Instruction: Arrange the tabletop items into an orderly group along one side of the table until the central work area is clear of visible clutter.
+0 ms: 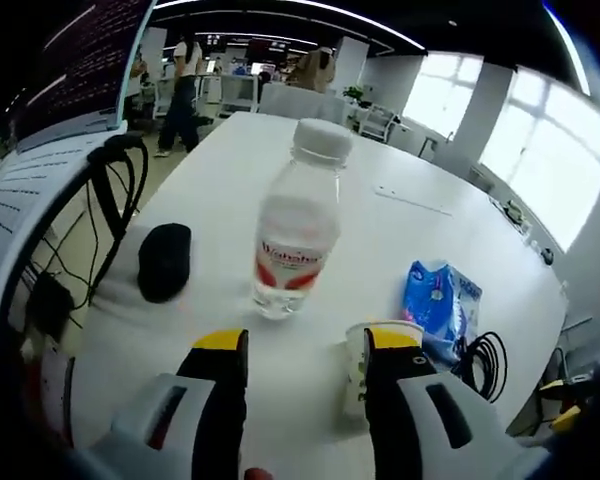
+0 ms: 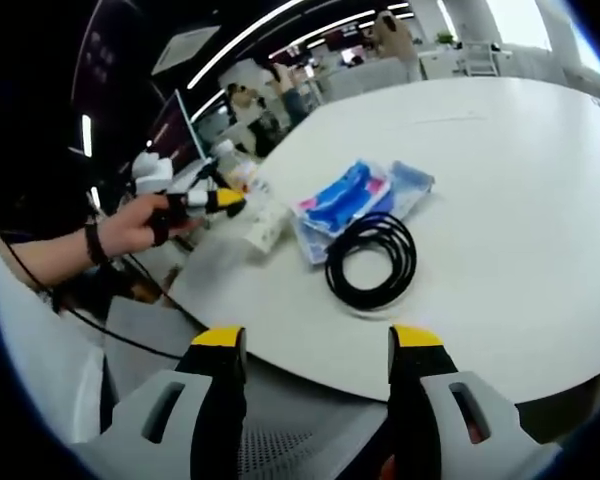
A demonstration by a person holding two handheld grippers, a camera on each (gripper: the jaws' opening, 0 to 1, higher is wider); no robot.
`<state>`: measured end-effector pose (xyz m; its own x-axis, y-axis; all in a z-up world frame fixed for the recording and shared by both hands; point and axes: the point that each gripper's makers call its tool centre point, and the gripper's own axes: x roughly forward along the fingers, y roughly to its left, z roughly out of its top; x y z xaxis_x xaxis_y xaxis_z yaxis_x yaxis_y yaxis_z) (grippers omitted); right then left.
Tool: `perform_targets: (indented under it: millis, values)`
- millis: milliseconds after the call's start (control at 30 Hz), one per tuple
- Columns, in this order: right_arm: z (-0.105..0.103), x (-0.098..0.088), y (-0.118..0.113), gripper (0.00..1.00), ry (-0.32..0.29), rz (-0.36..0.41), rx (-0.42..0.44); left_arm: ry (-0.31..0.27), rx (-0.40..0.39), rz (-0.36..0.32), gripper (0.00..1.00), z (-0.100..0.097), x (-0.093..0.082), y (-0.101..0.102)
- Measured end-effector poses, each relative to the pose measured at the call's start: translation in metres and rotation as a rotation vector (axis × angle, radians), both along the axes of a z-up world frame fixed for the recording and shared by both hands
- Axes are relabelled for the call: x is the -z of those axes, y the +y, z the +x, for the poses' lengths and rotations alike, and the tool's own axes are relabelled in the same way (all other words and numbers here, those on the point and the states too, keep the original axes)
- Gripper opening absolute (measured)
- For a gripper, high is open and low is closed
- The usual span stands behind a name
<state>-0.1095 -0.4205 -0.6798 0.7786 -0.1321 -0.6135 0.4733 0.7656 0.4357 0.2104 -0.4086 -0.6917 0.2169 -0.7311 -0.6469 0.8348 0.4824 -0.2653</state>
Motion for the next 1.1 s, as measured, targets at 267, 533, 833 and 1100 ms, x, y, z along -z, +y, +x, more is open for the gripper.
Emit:
perform_targets:
  millis: [267,533,833,1100]
  values:
    - [-0.002,0.004,0.005,0.56,-0.008,0.011,0.020,0.030,0.039,0.016,0.46,-0.023,0.007,0.014]
    - [-0.002,0.006,0.008,0.56,-0.011,0.022,0.016,0.082,0.085,0.037,0.48,-0.045,0.019,0.022]
    - [-0.008,0.008,0.005,0.56,-0.018,0.028,0.020,0.145,0.116,0.015,0.49,-0.054,0.015,0.007]
    - [-0.011,0.004,-0.001,0.56,-0.017,0.023,0.006,0.171,0.135,0.044,0.50,-0.062,0.028,-0.002]
